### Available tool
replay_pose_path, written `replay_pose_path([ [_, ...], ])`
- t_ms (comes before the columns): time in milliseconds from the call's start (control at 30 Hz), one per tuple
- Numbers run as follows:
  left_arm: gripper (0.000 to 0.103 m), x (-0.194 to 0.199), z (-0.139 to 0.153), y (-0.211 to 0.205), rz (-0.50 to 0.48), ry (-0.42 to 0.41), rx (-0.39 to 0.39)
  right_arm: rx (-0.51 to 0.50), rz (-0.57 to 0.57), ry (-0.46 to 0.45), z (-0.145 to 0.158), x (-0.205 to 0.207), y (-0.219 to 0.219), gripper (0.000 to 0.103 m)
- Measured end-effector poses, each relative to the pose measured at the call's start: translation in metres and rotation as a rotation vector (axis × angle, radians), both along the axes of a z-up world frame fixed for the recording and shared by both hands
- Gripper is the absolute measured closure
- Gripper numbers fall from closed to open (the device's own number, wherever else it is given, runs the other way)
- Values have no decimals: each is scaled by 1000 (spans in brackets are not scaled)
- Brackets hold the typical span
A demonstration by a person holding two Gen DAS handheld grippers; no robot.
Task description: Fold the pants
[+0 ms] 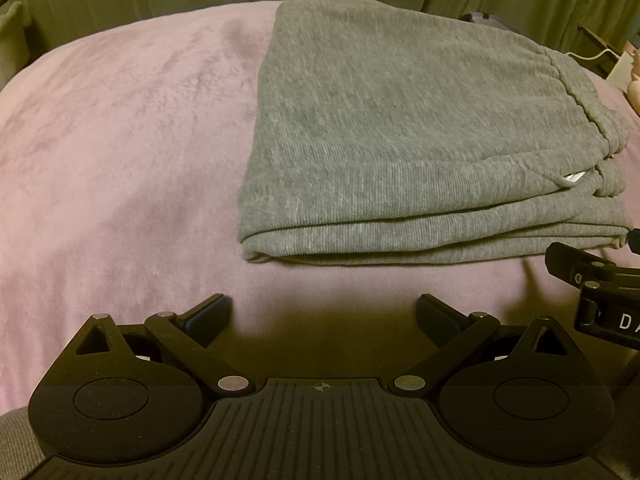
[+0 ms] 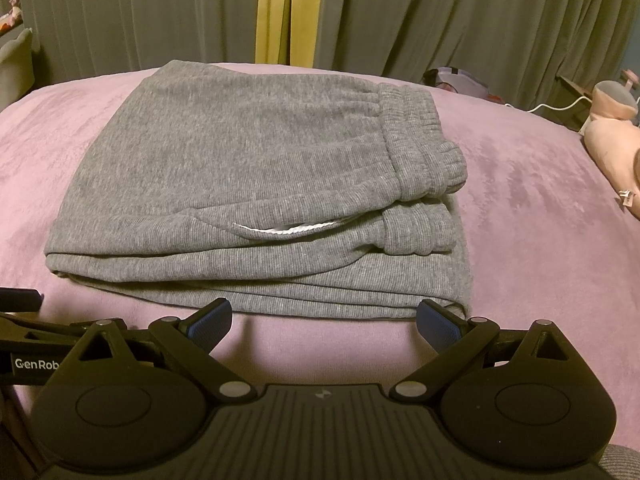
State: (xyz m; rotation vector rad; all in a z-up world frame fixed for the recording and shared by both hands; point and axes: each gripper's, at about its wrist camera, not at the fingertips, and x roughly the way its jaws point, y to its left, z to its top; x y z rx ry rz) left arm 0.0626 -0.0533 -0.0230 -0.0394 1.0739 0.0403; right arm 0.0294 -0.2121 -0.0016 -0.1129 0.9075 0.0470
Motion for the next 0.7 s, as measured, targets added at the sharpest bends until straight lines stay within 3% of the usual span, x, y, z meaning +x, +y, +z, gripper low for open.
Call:
replay_pose_path([
  [700,1,-2,3,-2,2,-7,4,-1,3,-1,-1,0,0,4],
])
